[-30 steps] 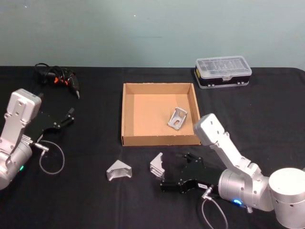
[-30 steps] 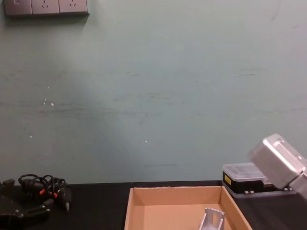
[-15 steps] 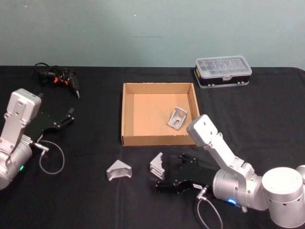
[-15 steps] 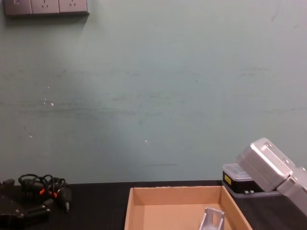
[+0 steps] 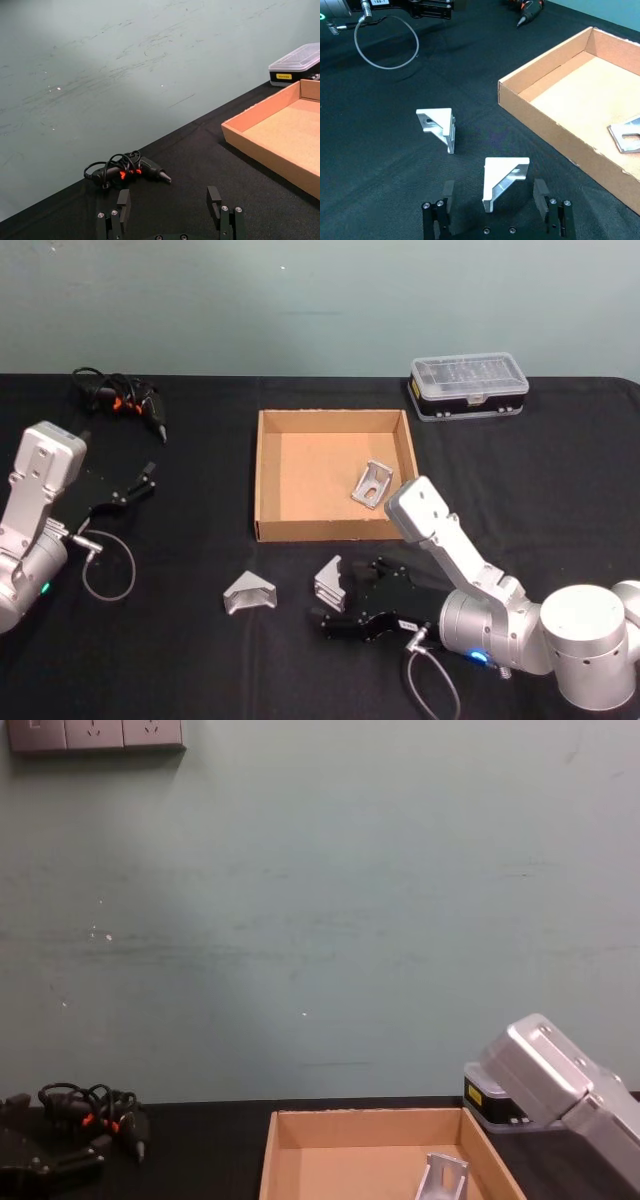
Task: Use one hand to pick up the angle iron from the table and place it into the box.
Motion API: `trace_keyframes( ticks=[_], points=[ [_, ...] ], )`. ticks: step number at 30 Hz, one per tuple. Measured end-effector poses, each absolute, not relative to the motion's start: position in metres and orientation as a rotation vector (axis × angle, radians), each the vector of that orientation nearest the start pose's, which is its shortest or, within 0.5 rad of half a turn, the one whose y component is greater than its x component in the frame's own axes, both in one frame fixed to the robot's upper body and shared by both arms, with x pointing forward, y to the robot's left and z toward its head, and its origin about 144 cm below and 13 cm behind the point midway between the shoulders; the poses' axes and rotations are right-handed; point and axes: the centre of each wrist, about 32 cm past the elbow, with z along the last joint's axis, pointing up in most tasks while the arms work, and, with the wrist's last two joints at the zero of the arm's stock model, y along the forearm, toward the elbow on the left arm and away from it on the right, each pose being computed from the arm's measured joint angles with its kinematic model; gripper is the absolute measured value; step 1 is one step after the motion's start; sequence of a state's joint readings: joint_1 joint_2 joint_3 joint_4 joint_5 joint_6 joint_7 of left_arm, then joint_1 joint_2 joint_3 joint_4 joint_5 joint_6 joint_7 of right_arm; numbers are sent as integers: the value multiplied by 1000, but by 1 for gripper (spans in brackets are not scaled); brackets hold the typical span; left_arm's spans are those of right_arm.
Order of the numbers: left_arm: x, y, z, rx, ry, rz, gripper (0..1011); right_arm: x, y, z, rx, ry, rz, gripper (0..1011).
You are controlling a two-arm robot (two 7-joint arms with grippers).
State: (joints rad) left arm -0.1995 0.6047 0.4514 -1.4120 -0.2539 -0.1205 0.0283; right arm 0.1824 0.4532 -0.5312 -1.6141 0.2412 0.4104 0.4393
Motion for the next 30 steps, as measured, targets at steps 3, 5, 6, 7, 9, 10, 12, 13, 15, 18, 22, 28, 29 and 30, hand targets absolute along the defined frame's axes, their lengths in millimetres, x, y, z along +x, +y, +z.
trace_keyframes(
  ticks=[3,5,6,7,9,10,12,13,15,18,22,28,29,30],
  points=[
    [489,310,1140,305,-285,1248,1000,470,-203,1164,-488,128,-672,946],
    [489,310,1140,305,-285,1248,1000,470,-203,1163,-487,128,-672,919],
    [489,310,1140,305,-285,1248,1000,470,-203,1163,-487,128,-672,873],
    [489,310,1140,304,-285,1248,1000,470,-203,1163,-486,126,-671,862],
    [489,310,1140,304,-285,1248,1000,470,-202,1163,-485,125,-670,821],
    [489,310,1140,305,-285,1248,1000,471,-202,1163,-485,124,-670,769],
    [489,310,1140,304,-285,1248,1000,471,-203,1163,-485,124,-668,734],
    [489,310,1140,305,-285,1248,1000,471,-203,1162,-485,124,-667,679],
    [489,310,1140,304,-285,1248,1000,471,-203,1162,-485,124,-666,624],
    [489,310,1140,304,-285,1248,1000,471,-203,1162,-485,125,-667,512],
    [489,310,1140,305,-285,1248,1000,471,-203,1162,-484,126,-666,390],
    [489,310,1140,304,-285,1248,1000,470,-204,1161,-480,129,-665,205],
    [489,310,1140,304,-285,1248,1000,470,-203,1161,-479,129,-664,170],
    [489,310,1140,304,-285,1248,1000,470,-203,1161,-479,129,-664,137]
  ],
)
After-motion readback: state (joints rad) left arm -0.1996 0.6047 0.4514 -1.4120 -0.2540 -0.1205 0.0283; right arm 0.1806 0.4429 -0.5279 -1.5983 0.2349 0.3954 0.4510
